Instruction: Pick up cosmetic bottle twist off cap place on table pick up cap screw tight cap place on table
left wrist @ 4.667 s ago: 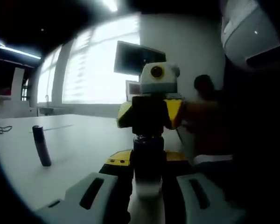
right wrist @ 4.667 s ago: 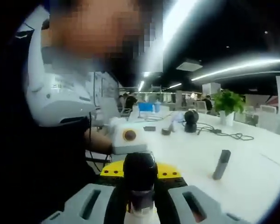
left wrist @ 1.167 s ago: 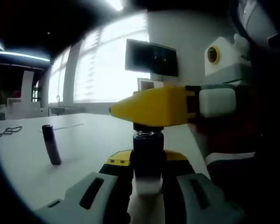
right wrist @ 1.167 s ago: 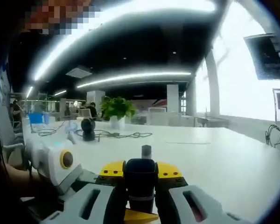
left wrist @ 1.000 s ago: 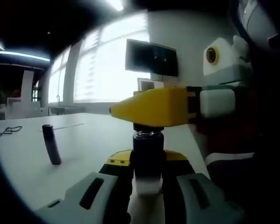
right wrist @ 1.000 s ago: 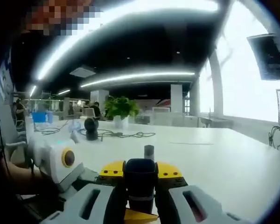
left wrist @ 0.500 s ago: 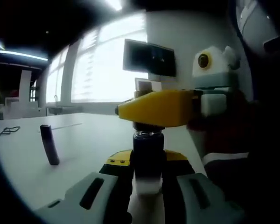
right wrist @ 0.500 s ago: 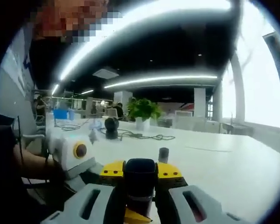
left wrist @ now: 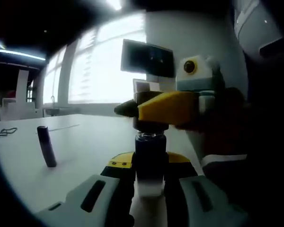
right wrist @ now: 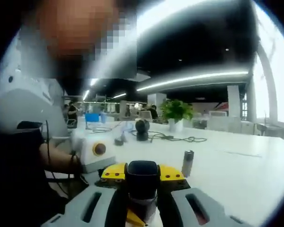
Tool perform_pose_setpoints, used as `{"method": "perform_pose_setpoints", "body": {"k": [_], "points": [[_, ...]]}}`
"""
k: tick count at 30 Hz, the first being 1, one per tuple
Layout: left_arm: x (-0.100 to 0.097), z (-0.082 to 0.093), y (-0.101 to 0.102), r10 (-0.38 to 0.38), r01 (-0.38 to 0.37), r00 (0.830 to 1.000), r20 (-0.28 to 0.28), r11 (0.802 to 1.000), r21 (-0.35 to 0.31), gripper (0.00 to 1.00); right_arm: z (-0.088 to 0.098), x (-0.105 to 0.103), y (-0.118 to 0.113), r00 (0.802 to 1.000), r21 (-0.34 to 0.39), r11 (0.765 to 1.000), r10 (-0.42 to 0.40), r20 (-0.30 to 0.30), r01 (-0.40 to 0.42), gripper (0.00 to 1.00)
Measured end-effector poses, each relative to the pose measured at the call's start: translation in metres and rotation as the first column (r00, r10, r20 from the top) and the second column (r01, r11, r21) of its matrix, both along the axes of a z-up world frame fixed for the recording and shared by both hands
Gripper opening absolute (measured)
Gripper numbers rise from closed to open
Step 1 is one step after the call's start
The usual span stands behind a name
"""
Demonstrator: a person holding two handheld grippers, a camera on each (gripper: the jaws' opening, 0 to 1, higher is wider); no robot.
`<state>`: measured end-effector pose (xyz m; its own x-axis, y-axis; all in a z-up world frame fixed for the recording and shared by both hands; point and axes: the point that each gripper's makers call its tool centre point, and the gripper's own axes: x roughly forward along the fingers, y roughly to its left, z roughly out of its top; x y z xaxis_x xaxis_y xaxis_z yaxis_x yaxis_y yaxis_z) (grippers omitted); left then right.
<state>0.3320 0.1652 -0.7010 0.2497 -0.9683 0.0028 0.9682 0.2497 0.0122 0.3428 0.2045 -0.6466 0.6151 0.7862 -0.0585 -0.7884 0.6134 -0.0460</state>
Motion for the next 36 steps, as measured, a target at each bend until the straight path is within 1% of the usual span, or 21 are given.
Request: {"method": "perform_pose_setpoints", "body": {"k": [5, 11, 13, 15, 16, 17, 18, 19, 24, 26, 29, 31, 36], "points": [[-0.004, 0.000, -0.001, -0.023, 0.023, 1.000, -0.005, 1.000, -0.001, 0.13, 0.000, -0.005, 0.003, 0.993, -0.009, 0.993, 0.116, -0.005, -0.116, 0.16], [-0.008, 0.001, -0.002, -0.042, 0.042, 0.999, -0.010, 0.999, -0.003, 0.13, 0.000, -0.011, 0.006, 0.968, -0.012, 0.968, 0.250, -0.006, -0.250, 0.16], [-0.008, 0.001, -0.002, -0.045, 0.045, 0.999, -0.008, 0.999, -0.003, 0.13, 0.000, -0.011, 0.006, 0.959, -0.012, 0.959, 0.282, -0.007, -0.283, 0.16], [-0.009, 0.001, -0.002, -0.051, 0.051, 0.999, -0.010, 0.999, -0.004, 0.13, 0.000, -0.014, 0.007, 0.944, -0.019, 0.944, 0.329, -0.004, -0.329, 0.16], [-0.010, 0.001, -0.003, -0.056, 0.056, 0.998, -0.015, 0.998, -0.005, 0.13, 0.000, -0.015, 0.007, 0.940, -0.022, 0.940, 0.341, -0.004, -0.341, 0.16], [-0.011, 0.001, -0.003, -0.058, 0.058, 0.998, -0.015, 0.998, -0.005, 0.13, 0.000, -0.016, 0.008, 0.930, -0.024, 0.930, 0.368, -0.006, -0.368, 0.16], [-0.011, 0.001, -0.003, -0.059, 0.059, 0.998, -0.015, 0.998, -0.005, 0.13, 0.000, -0.017, 0.008, 0.925, -0.024, 0.925, 0.379, -0.009, -0.379, 0.16], [-0.012, 0.001, -0.003, -0.060, 0.060, 0.998, -0.016, 0.998, -0.005, 0.13, 0.000, -0.018, 0.009, 0.915, -0.031, 0.914, 0.404, -0.002, -0.404, 0.16], [-0.012, 0.001, -0.003, -0.061, 0.061, 0.998, -0.019, 0.998, -0.005, 0.13, -0.001, -0.019, 0.010, 0.874, -0.043, 0.873, 0.486, -0.013, -0.486, 0.16], [-0.012, 0.001, -0.003, -0.062, 0.062, 0.998, -0.021, 0.998, -0.006, 0.13, -0.001, -0.021, 0.010, 0.853, -0.045, 0.852, 0.521, -0.020, -0.521, 0.16], [-0.013, 0.001, -0.003, -0.067, 0.067, 0.997, -0.024, 0.998, -0.006, 0.13, -0.001, -0.022, 0.011, 0.830, -0.049, 0.829, 0.556, -0.030, -0.557, 0.16], [-0.013, 0.001, -0.003, -0.068, 0.068, 0.997, -0.026, 0.998, -0.007, 0.13, -0.001, -0.023, 0.011, 0.820, -0.050, 0.818, 0.572, -0.030, -0.573, 0.16], [-0.015, 0.001, -0.004, -0.077, 0.077, 0.997, -0.028, 0.997, -0.007, 0.13, -0.002, -0.026, 0.009, 0.791, -0.022, 0.791, 0.610, -0.045, -0.612, 0.16]]}}
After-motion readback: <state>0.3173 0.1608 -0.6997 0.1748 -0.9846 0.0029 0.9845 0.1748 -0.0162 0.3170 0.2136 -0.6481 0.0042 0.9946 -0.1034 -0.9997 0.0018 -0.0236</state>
